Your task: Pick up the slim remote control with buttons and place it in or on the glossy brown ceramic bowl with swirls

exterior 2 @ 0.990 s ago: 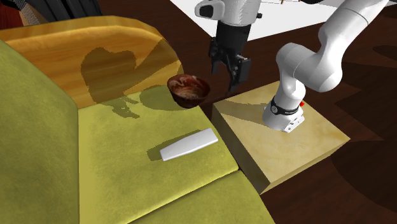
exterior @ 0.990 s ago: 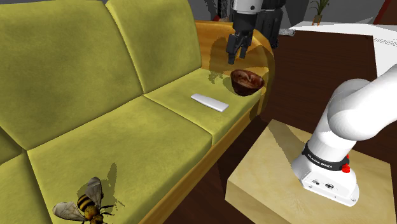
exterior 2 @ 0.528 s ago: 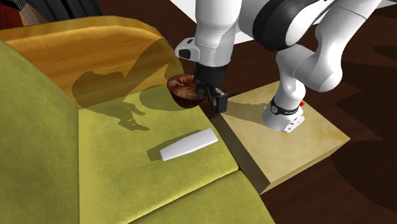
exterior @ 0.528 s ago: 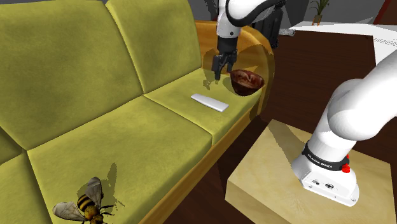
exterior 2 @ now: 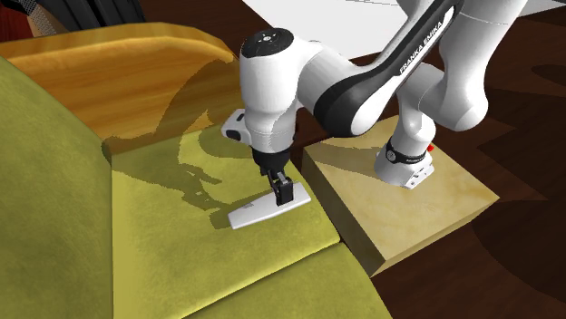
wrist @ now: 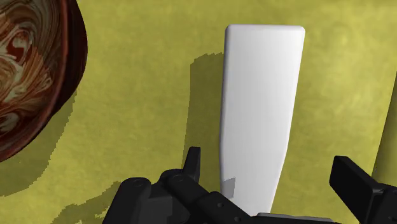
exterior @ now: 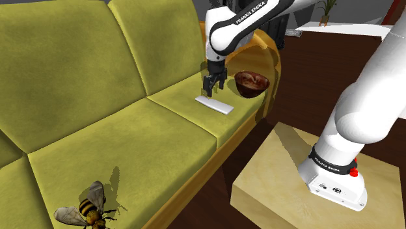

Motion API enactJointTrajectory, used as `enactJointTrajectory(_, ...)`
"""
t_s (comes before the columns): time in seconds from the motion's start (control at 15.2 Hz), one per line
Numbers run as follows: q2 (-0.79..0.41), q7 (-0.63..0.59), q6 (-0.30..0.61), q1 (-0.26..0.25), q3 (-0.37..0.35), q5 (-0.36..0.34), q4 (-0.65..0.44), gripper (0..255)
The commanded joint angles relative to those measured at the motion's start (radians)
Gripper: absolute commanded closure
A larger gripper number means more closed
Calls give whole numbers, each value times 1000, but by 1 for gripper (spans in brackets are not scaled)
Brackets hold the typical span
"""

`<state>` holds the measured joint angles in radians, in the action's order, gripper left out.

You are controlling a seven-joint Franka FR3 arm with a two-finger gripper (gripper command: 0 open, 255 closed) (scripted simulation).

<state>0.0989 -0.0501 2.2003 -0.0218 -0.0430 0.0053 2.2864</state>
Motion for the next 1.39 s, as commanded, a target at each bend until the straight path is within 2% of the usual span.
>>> enactJointTrajectory(0.0, -72, -12, 35, -1, -4, -8, -26, 0)
enactJointTrajectory(0.59, -153, -19, 145, -2, -4, -15, 4, 0)
enactJointTrajectory(1.06, -153, -19, 145, -2, -4, -15, 4, 0)
enactJointTrajectory(1.12, -153, -19, 145, -2, -4, -15, 4, 255)
enactJointTrajectory(1.32, -153, -19, 145, -2, -4, -15, 4, 255)
